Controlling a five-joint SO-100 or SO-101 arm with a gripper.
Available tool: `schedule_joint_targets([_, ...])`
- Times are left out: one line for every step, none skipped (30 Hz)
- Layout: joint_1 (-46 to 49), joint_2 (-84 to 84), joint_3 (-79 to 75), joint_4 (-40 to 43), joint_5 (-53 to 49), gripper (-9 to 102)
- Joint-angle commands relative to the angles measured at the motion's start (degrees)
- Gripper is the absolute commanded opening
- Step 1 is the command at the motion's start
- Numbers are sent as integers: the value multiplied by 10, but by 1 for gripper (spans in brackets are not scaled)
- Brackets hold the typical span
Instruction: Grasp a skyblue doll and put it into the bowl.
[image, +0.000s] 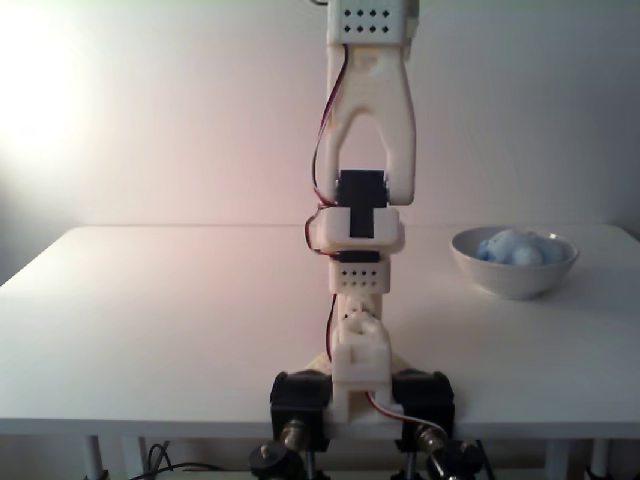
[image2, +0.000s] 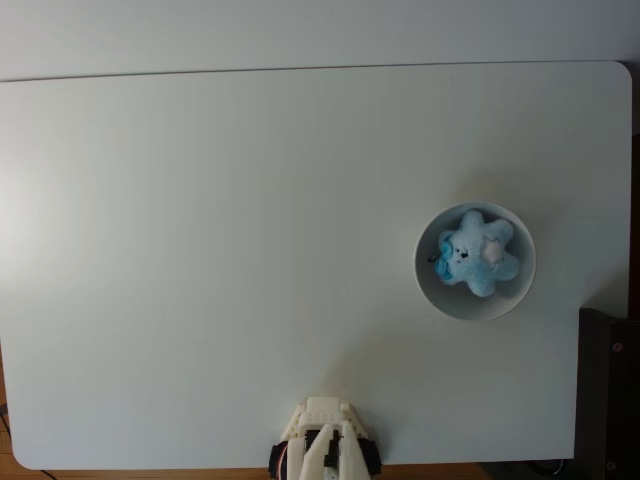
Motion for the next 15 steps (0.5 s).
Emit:
schedule_joint_targets([-3, 47, 79, 1, -4, 2])
schedule_joint_targets([-3, 62, 112, -1, -3, 2])
schedule_joint_targets([-3, 74, 146, -2, 1, 2])
schedule_joint_targets([-3, 84, 178, -3, 3, 2])
schedule_joint_targets([-3, 93, 210, -4, 3, 2])
schedule_joint_targets([-3, 99, 242, -4, 4, 2])
schedule_joint_targets([-3, 102, 270, -4, 4, 2])
schedule_joint_targets([-3, 104, 300, -4, 4, 2])
schedule_joint_targets([-3, 104, 324, -4, 4, 2])
schedule_joint_targets([-3, 104, 350, -5, 4, 2])
schedule_joint_targets([-3, 104, 374, -7, 4, 2])
schedule_joint_targets([-3, 104, 396, -14, 4, 2])
schedule_joint_targets([-3, 105, 417, -27, 4, 2])
schedule_joint_targets([-3, 105, 439, -46, 4, 2])
schedule_joint_targets([-3, 105, 460, -69, 4, 2])
